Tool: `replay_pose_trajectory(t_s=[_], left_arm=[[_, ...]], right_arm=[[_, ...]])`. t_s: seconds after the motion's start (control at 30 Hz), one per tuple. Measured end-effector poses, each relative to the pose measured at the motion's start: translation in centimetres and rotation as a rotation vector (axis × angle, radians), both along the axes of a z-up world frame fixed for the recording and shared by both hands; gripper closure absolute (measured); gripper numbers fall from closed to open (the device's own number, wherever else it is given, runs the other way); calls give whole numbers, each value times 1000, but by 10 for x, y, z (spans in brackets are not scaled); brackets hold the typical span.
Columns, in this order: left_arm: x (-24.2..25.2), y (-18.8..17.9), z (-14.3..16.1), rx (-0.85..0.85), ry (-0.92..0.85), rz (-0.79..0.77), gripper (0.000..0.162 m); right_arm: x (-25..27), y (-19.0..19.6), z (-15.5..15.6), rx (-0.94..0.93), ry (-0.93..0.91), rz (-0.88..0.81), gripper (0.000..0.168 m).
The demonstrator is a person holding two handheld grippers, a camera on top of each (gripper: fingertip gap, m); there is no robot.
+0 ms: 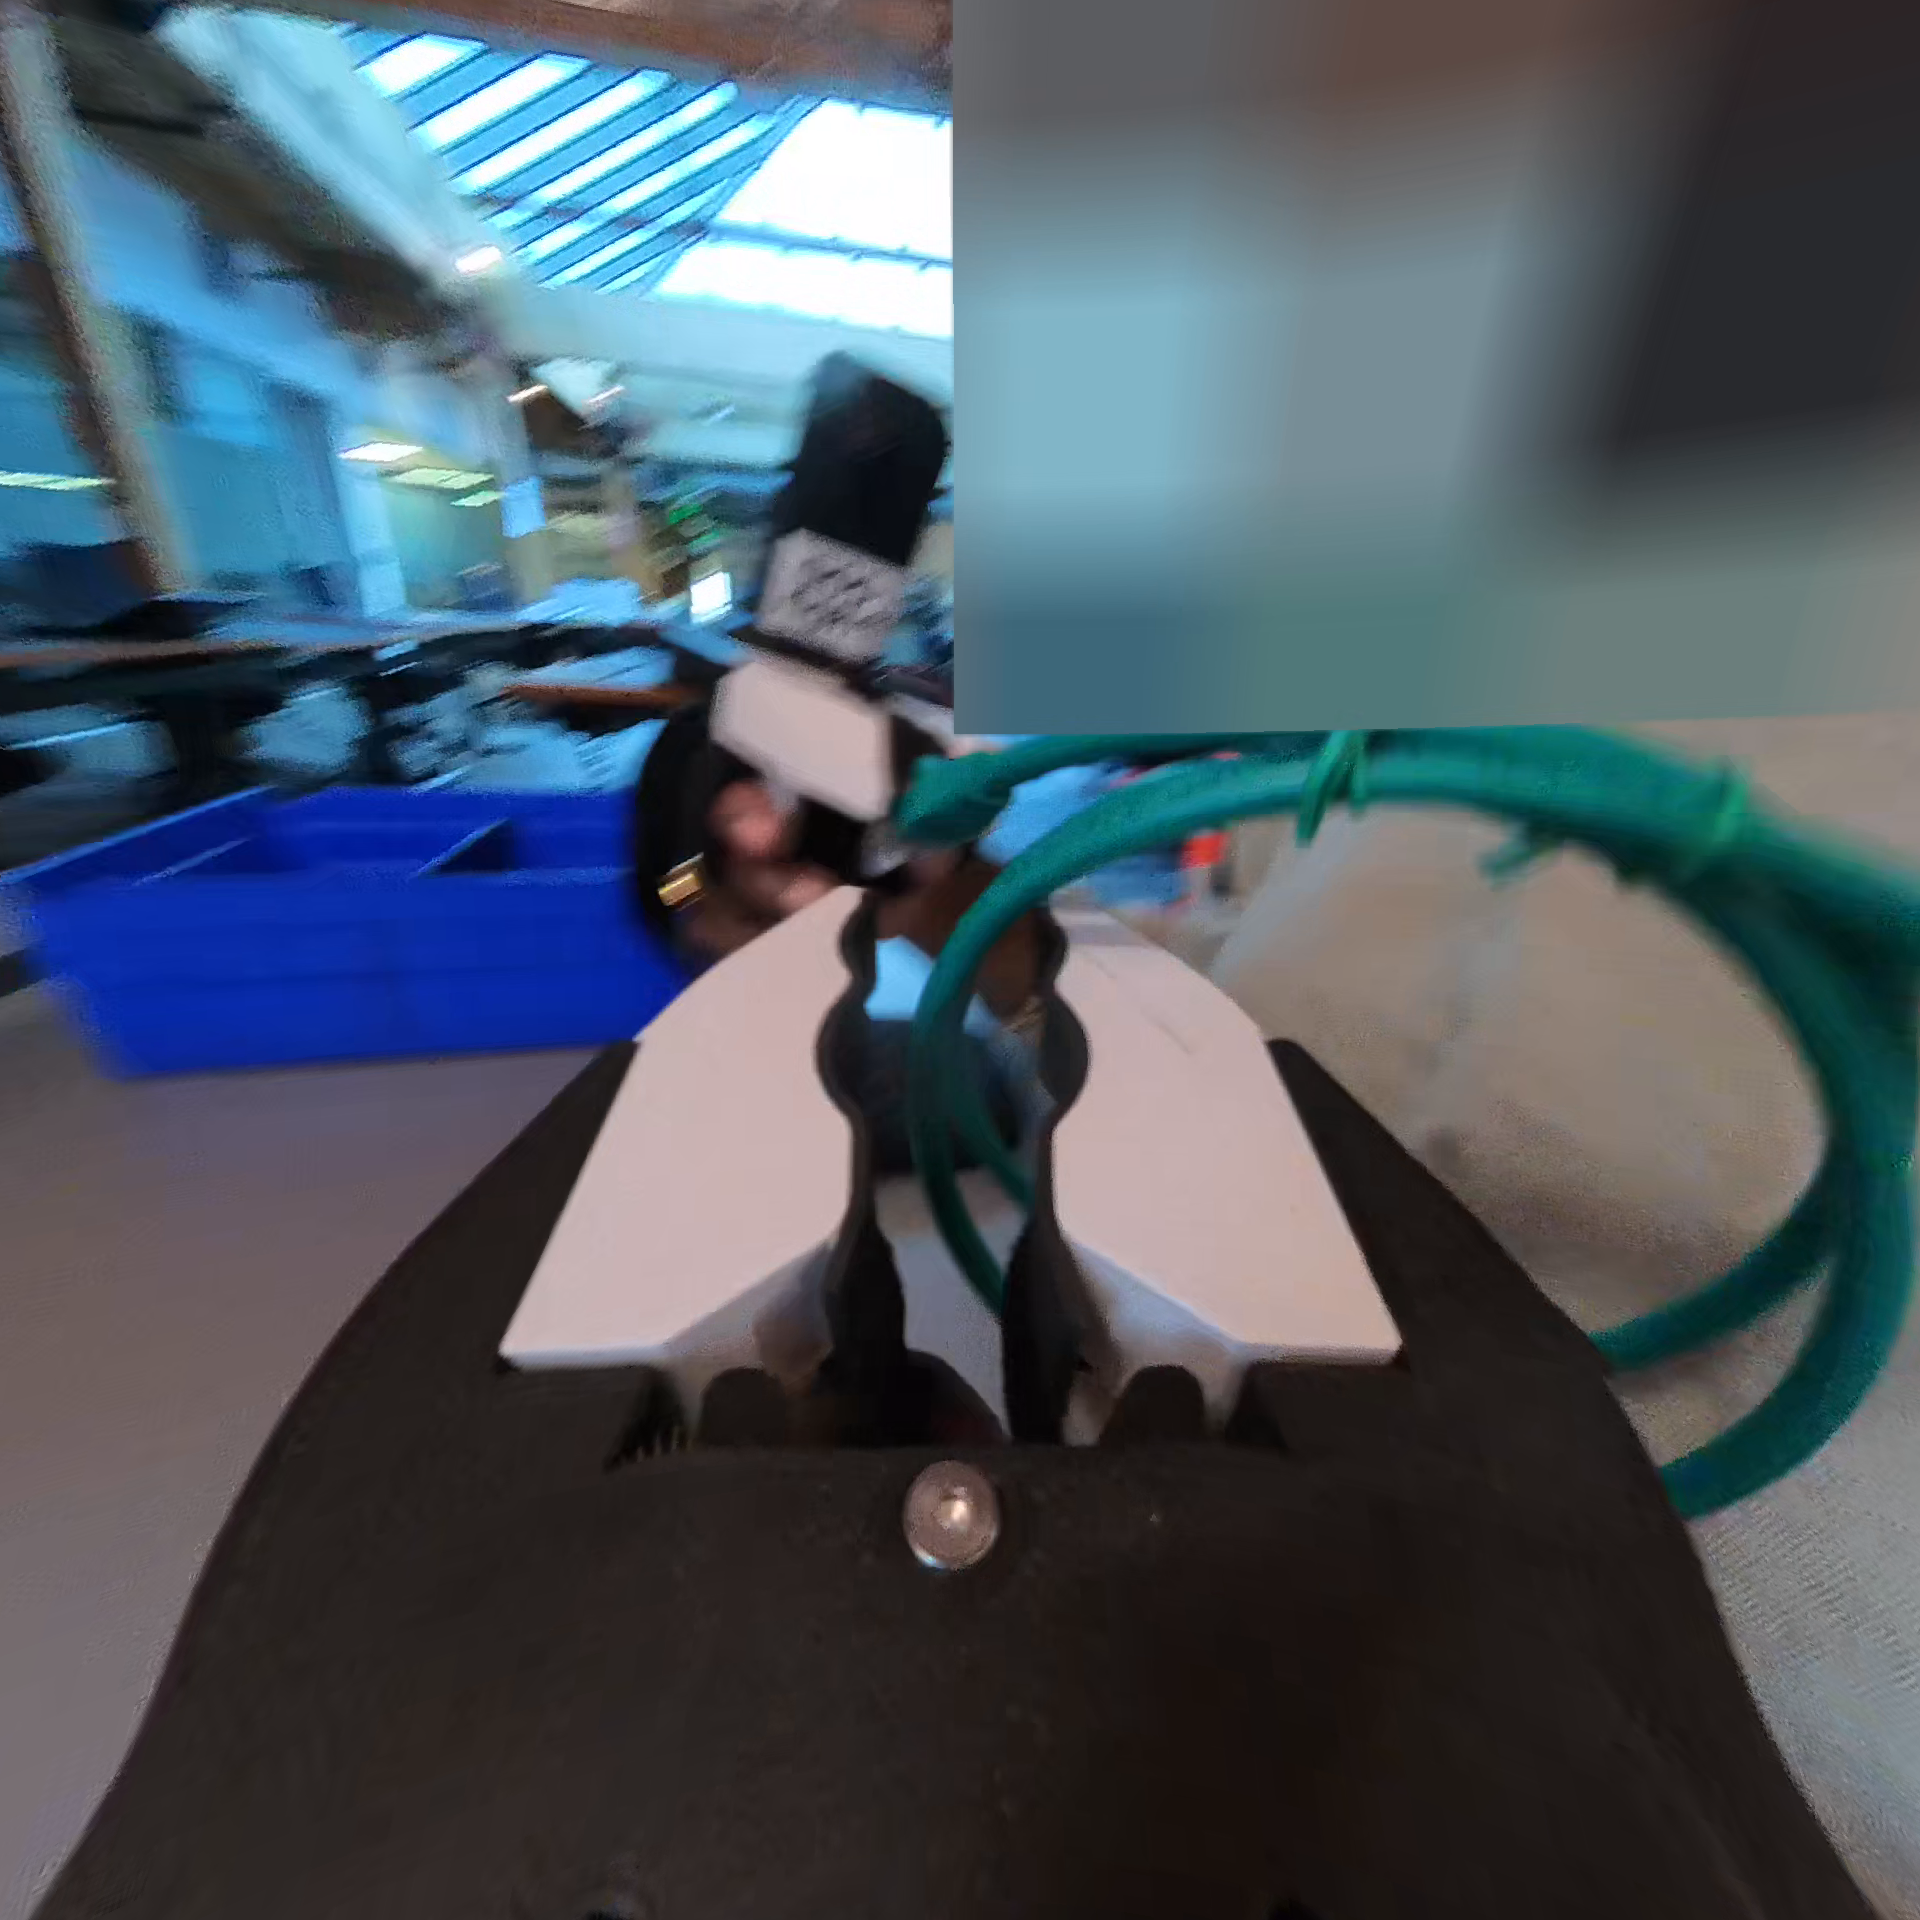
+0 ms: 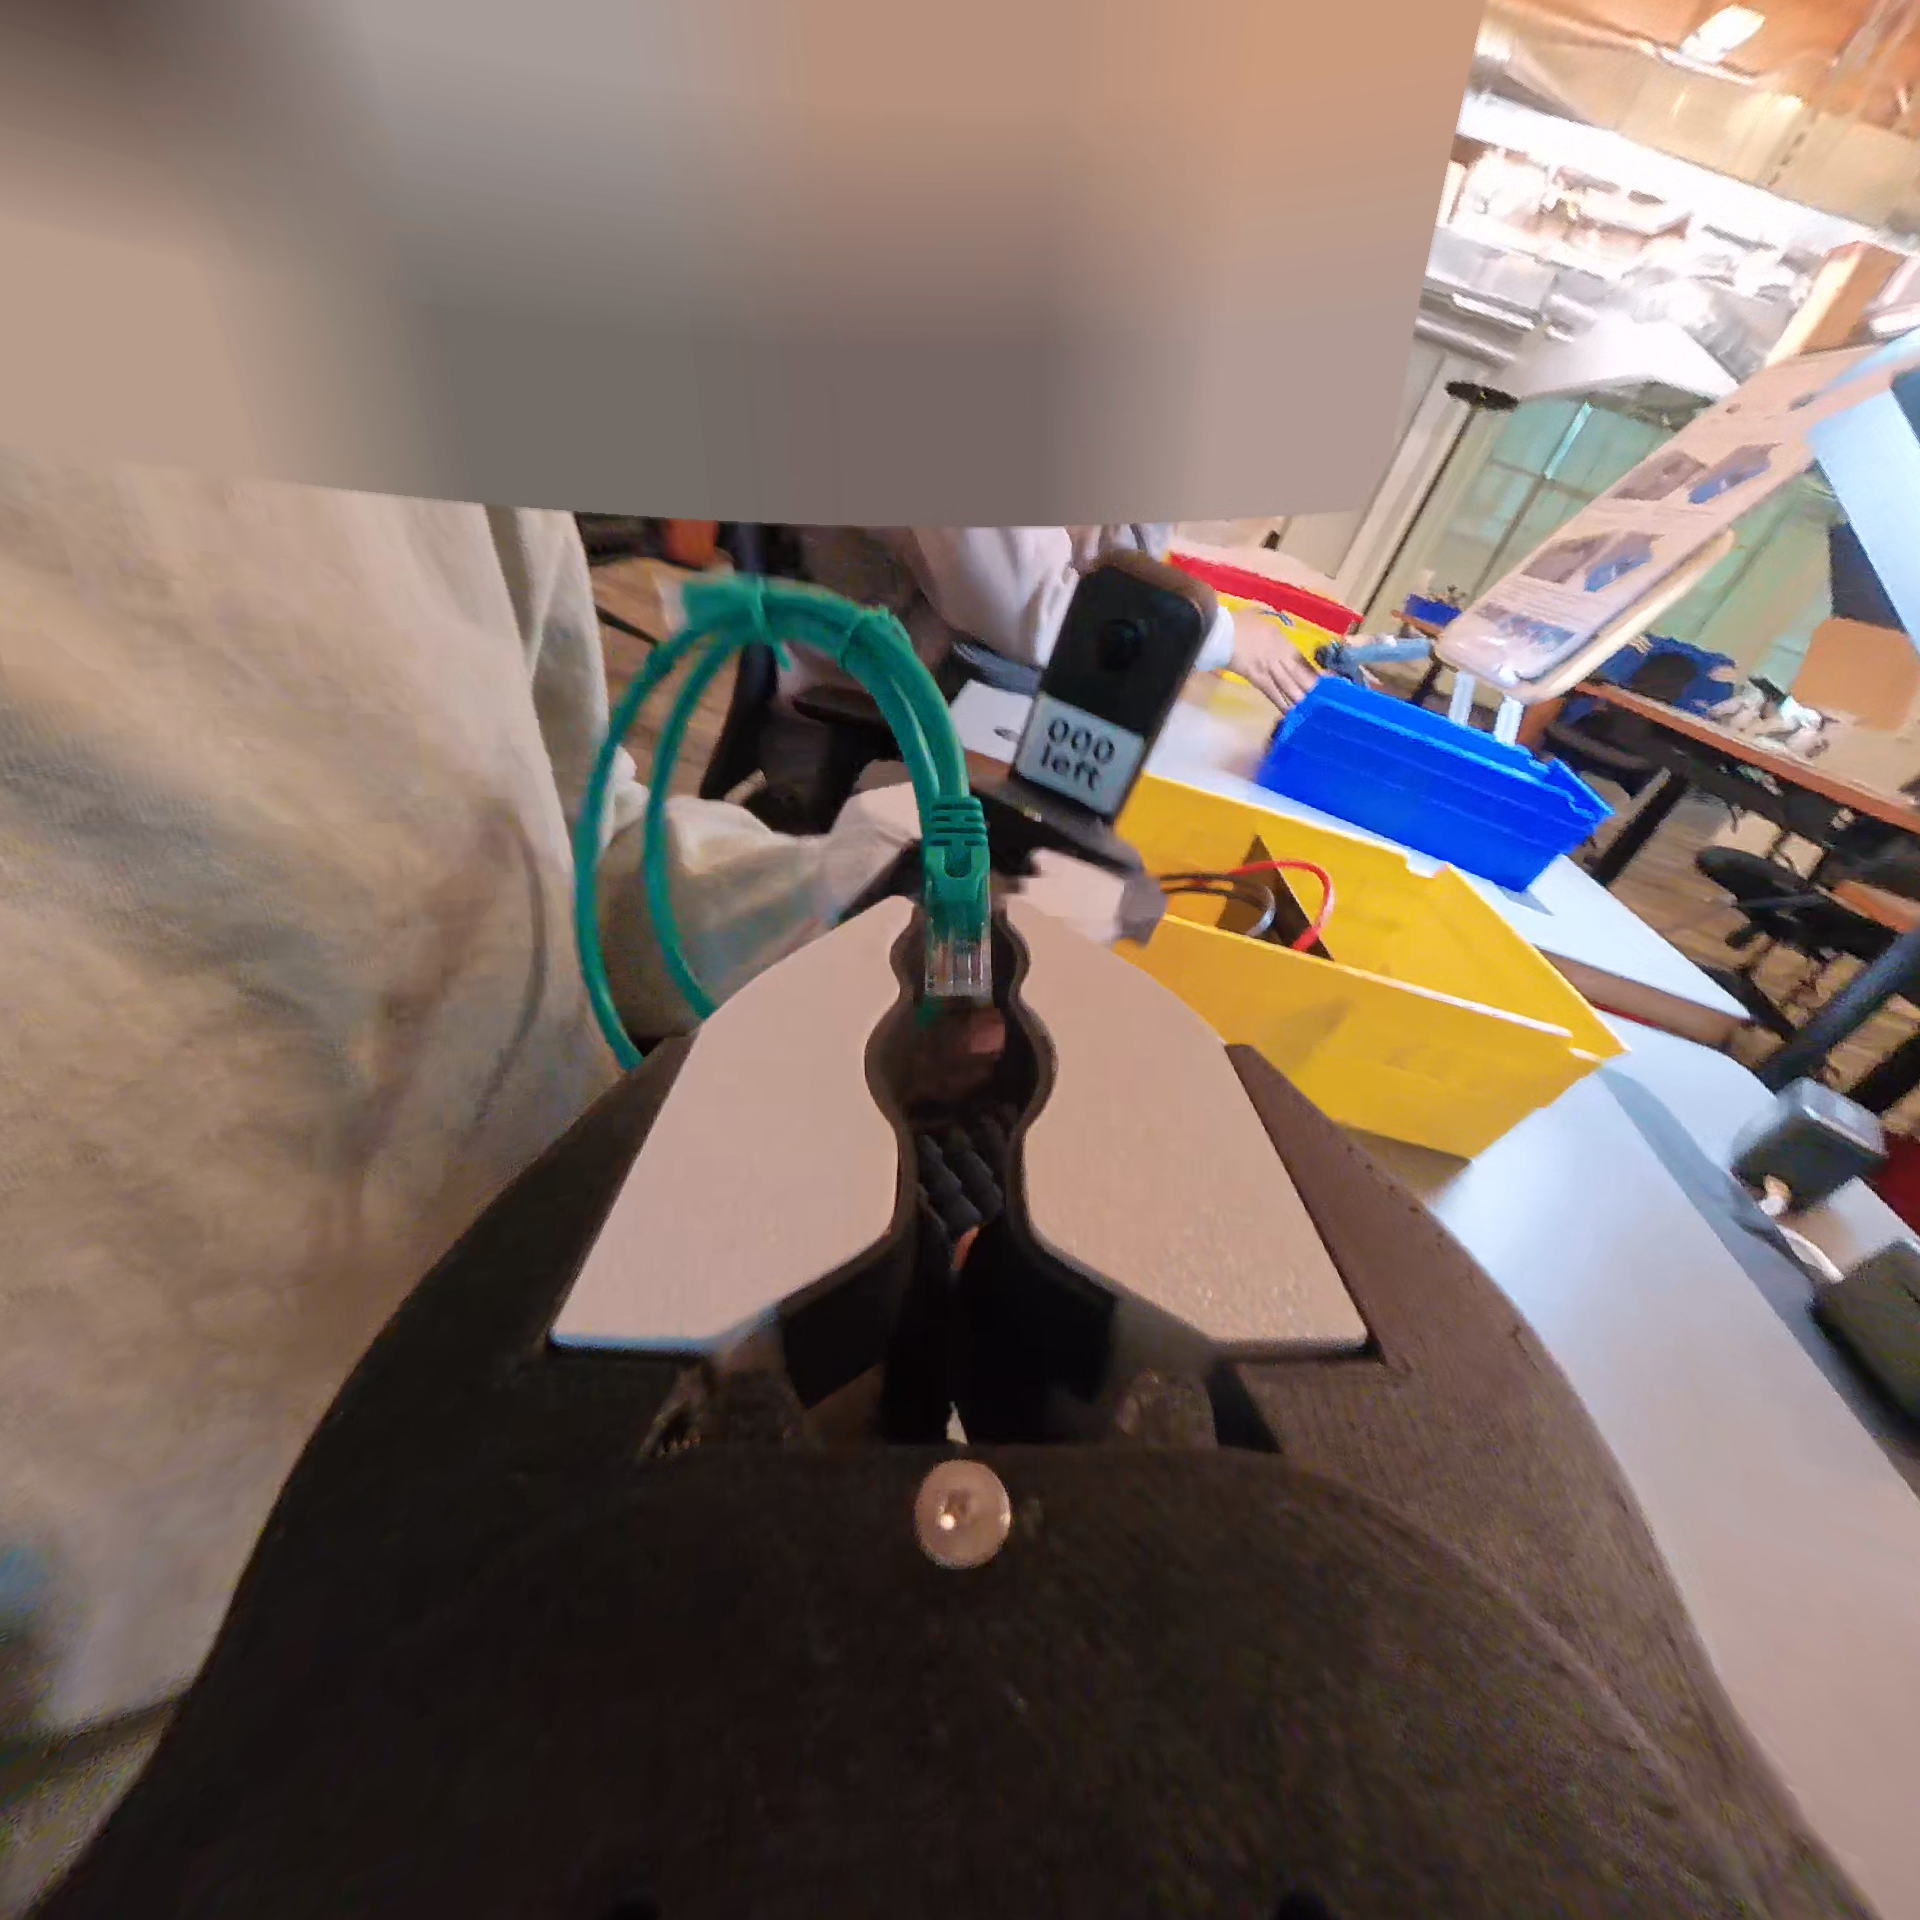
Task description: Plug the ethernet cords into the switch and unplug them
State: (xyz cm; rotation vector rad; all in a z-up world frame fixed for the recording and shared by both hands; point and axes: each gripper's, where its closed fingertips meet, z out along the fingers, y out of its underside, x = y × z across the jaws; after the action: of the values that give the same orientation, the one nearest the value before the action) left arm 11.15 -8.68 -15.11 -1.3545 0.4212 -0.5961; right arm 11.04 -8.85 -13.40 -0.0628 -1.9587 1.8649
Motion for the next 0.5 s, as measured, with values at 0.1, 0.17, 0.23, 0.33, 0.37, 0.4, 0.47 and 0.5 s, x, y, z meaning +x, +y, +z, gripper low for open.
replay_pose_trajectory(t_s=[0.1,0.17,0.23,0.33,0.37,0.4,0.47,0.5], left_arm=[[-59,-15,-11,-93,186,325,120],[-91,-35,2,-98,232,507,116],[-89,-51,30,-40,196,532,116],[-55,-44,34,-83,274,441,116],[-44,-36,23,-138,337,413,116],[-36,-28,11,-188,397,396,116],[-26,-13,-11,-260,458,367,120],[-23,-6,-24,-296,458,353,123]], right_arm=[[-6,11,-11,106,-31,-139,157],[-9,13,-22,172,-71,-198,157],[-10,11,-32,211,-94,-220,157],[-11,6,-38,178,-107,-204,158],[-11,5,-36,152,-107,-200,162],[-10,5,-34,122,-102,-194,163],[-7,3,-31,79,-95,-170,168],[-6,3,-31,66,-100,-159,168]])
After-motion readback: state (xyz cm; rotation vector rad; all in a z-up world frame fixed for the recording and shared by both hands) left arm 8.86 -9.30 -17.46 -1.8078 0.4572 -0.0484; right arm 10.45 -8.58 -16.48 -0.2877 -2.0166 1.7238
